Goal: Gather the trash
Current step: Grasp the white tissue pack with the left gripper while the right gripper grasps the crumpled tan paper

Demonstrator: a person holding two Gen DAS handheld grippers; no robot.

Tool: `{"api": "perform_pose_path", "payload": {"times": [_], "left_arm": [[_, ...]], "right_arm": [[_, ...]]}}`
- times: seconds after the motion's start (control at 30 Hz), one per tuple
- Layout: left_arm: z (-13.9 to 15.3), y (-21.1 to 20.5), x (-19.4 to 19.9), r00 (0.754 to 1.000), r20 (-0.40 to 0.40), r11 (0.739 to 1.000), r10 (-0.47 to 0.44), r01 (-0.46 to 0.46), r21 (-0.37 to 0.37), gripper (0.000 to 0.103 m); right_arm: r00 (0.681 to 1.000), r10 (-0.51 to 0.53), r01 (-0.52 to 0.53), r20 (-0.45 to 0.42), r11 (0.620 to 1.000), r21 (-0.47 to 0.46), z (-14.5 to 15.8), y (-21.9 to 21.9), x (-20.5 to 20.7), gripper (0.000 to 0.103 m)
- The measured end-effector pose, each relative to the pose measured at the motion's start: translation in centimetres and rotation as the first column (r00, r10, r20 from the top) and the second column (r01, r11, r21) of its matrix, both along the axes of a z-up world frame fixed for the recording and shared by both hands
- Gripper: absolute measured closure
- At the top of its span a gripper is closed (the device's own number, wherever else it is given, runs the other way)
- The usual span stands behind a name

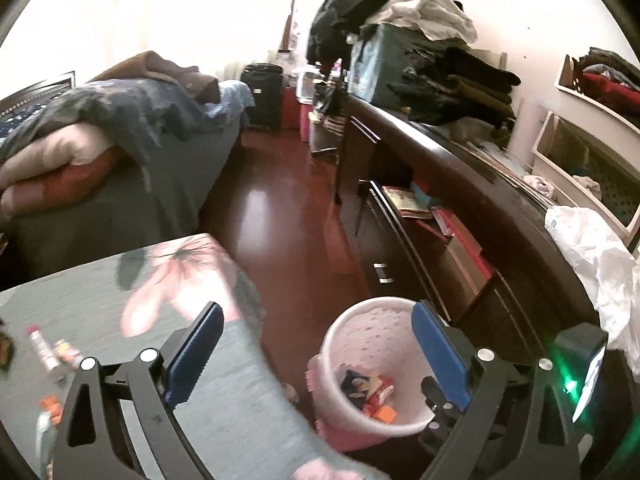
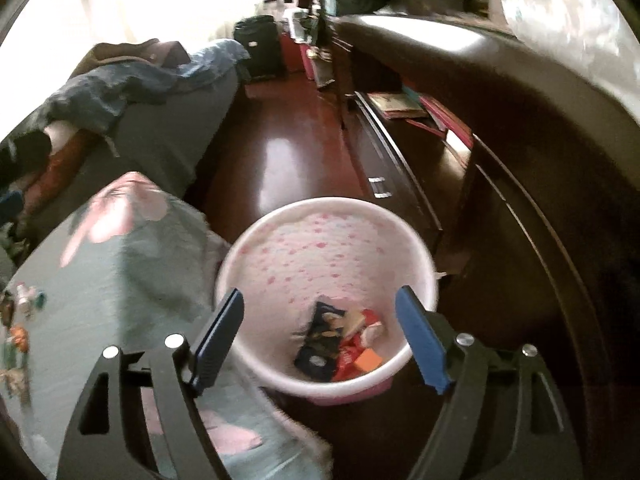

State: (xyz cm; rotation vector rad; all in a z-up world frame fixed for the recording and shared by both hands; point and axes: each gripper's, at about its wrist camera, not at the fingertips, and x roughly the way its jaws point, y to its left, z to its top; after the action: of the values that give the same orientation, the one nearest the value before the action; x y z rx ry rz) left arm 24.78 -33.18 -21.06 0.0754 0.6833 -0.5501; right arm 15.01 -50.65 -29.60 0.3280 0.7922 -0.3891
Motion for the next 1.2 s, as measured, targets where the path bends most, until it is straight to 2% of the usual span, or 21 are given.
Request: {"api": "perform_pose_path", "payload": {"times": [0.2, 0.33, 0.47, 0.7, 0.83, 0.93, 1.0, 1.1, 1.13, 1.2], "left_arm": [[0.8, 6.5, -1.6, 0.993, 0.029, 0.993, 0.112, -0.113, 0.046, 0.004], [0.6, 11.7, -2.1, 0.977, 0.026, 0.974, 0.211, -0.212, 0.077, 0.004], [-0.5, 16.5, -1.9, 0.954, -0.007, 0.949, 0.3, -0.298, 0.099, 0.004], [-4.4, 23.0, -0.6, 0.884, -0.091, 0.883, 0.458, -0.442, 0.157, 0.005], [-6.6, 25.0, 0.6, 0.857, -0.168, 0.871, 0.486, -0.46, 0.172, 0.018], [-7.7, 25.3, 1.0, 0.852, -0.202, 0.874, 0.482, -0.454, 0.171, 0.02], [-8.0, 25.3, 1.1, 0.858, -0.204, 0.88, 0.471, -0.444, 0.167, 0.02], [-8.5, 25.4, 1.2, 0.865, -0.223, 0.892, 0.45, -0.426, 0.151, 0.044], [-8.6, 25.6, 1.2, 0.866, -0.237, 0.897, 0.441, -0.421, 0.134, 0.057], [-8.5, 26.2, 0.9, 0.87, -0.249, 0.905, 0.425, -0.415, 0.095, 0.061]], "right_arm": [[0.992, 0.122, -0.122, 0.034, 0.993, -0.002, 2.4, 5.5, -0.4, 0.018], [0.979, 0.203, -0.203, 0.03, 0.979, -0.015, 3.3, 9.2, -0.2, 0.017], [0.965, 0.261, -0.26, 0.026, 0.965, -0.03, 3.8, 12.0, -0.1, 0.017], [0.949, 0.316, -0.314, 0.021, 0.948, -0.054, 4.7, 15.1, -0.1, 0.017], [0.938, 0.345, -0.343, 0.017, 0.936, -0.075, 5.1, 16.9, -0.1, 0.017], [0.931, 0.365, -0.363, 0.014, 0.928, -0.083, 5.3, 17.9, 0.0, 0.017], [0.923, 0.384, -0.382, 0.011, 0.92, -0.085, 5.4, 18.9, 0.1, 0.017], [0.909, 0.417, -0.415, 0.001, 0.905, -0.087, 5.3, 20.4, 0.4, 0.017], [0.904, 0.428, -0.426, -0.002, 0.9, -0.09, 5.3, 21.0, 0.6, 0.017], [0.891, 0.453, -0.452, -0.01, 0.887, -0.094, 5.2, 22.3, 0.8, 0.017]]}}
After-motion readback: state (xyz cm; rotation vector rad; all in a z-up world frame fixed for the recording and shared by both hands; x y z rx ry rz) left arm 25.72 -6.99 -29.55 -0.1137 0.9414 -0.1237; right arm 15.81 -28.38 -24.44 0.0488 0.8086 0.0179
